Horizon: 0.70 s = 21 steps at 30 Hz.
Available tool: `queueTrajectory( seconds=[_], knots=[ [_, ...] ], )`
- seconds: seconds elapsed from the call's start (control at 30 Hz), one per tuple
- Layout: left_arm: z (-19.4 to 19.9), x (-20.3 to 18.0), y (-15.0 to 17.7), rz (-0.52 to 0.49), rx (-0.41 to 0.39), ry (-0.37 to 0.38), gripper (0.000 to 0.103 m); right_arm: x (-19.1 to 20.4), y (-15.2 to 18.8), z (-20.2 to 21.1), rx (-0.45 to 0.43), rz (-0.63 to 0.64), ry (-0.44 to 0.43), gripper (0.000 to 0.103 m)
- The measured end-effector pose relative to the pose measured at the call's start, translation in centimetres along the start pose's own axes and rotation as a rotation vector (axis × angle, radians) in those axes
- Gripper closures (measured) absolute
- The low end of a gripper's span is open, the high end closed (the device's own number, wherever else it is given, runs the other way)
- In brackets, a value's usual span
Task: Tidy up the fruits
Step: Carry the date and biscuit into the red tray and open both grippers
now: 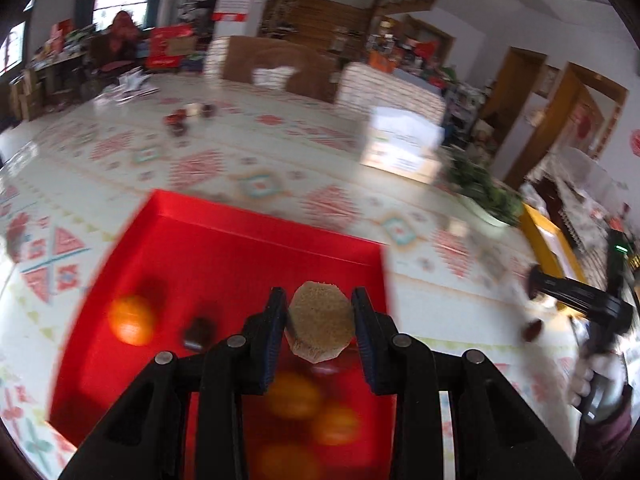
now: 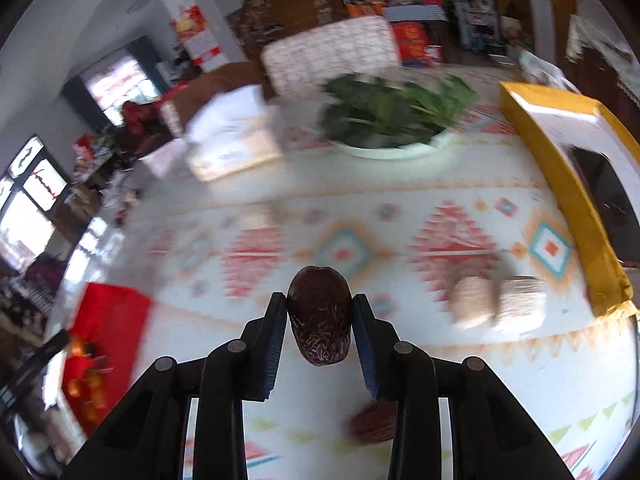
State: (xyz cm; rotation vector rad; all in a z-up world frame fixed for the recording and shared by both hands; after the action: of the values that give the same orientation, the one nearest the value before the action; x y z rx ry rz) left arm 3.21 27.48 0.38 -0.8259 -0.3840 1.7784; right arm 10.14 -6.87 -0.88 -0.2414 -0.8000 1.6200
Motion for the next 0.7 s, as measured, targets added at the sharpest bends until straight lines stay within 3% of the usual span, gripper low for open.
queueTrajectory(
  seconds=[0.17, 0.3, 0.43, 0.57, 0.7],
  knots=[
    [-1.6, 6.3, -1.7, 0.126, 0.054, -0.037, 0.071, 9.5, -0.2, 0.0, 0.028, 0.086, -0.159, 0.066],
    [-2.8, 8.3, -2.2, 0.169, 0.079, -0.039, 0.071, 17.6, 0.8, -1.9, 0.083, 0.181, -0.255, 0.066],
    [-3.5, 9.7, -2.9, 0.185, 0.088, -0.048, 0.071, 24.0, 1.8, -5.1, 0.131, 0.260, -0.286, 0.066],
    [-3.7, 10.2, -3.2, 0.195, 0.088, -0.029, 0.070, 27.5, 2.6, -8.0, 0.173, 0.299, -0.285, 0.066],
    [-2.9, 10.4, -3.4, 0.208, 0.075, -0.011, 0.059, 29.3, 3.3, -10.4, 0.201, 0.322, -0.273, 0.066]
  ],
)
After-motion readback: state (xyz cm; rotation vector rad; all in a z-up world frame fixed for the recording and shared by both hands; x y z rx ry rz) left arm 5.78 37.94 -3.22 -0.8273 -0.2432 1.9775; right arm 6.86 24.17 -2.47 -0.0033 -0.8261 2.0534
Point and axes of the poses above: each gripper's, at about its wrist camera, not at the fingertips, and z roughly against the way its jaws point, x to its left, y to its underside, the point moved 9 cm from there along -z, roughly the way its jaws point, and after that the axes turned 7 degrees about z, right-handed, at the moved point
